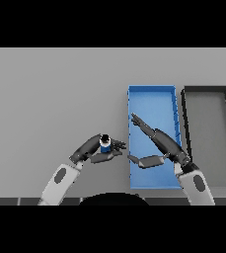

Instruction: Pick up the blue pipe and place it into the blue bin.

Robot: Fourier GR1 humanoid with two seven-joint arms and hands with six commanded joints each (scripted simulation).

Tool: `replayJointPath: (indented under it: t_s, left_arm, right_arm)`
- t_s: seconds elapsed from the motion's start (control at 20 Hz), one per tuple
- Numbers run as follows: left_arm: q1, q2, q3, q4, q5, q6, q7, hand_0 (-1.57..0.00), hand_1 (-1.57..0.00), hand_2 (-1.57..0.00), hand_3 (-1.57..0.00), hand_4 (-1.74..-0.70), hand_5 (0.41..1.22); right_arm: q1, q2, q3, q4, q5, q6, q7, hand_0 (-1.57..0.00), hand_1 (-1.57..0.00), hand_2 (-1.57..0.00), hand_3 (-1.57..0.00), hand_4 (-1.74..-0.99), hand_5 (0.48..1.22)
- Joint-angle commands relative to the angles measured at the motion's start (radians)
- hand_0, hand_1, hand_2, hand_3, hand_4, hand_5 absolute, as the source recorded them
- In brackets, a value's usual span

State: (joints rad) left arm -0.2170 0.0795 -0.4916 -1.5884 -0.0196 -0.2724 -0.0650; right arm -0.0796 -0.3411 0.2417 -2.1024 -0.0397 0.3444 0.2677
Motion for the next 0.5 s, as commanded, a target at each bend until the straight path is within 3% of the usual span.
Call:
replayJointPath:
  t_s: [0.0,0.15,0.25,0.45]
  left_arm:
    - [0.011,-0.004,-0.008,-0.014,-0.004,-0.001,0.0,-1.57,-1.57,-1.57,-1.57,-1.47,1.221]
    - [0.01,-0.017,-0.005,-0.011,-0.022,-0.002,0.02,-1.57,-1.57,-1.57,-1.57,-1.47,1.221]
    - [0.013,-0.012,0.01,-0.013,-0.015,-0.017,0.009,-1.57,-1.57,-1.57,-1.57,-1.47,1.221]
    - [0.01,-0.035,0.016,-0.006,-0.019,-0.041,0.019,-1.57,-1.57,-1.57,-1.57,-1.47,1.221]
  right_arm:
    - [-0.035,0.0,0.008,0.002,-0.014,0.011,0.017,0.0,0.0,0.0,0.0,-1.256,0.523]
    - [-0.1,0.028,0.062,0.004,-0.041,0.026,0.101,0.0,0.0,0.0,0.0,-1.239,0.522]
    - [-0.144,0.044,0.081,0.013,-0.091,0.052,0.107,0.0,0.0,0.0,0.0,-1.227,0.528]
    - [-0.242,0.071,0.131,0.056,-0.098,0.081,0.168,0.0,0.0,0.0,0.0,-1.201,0.514]
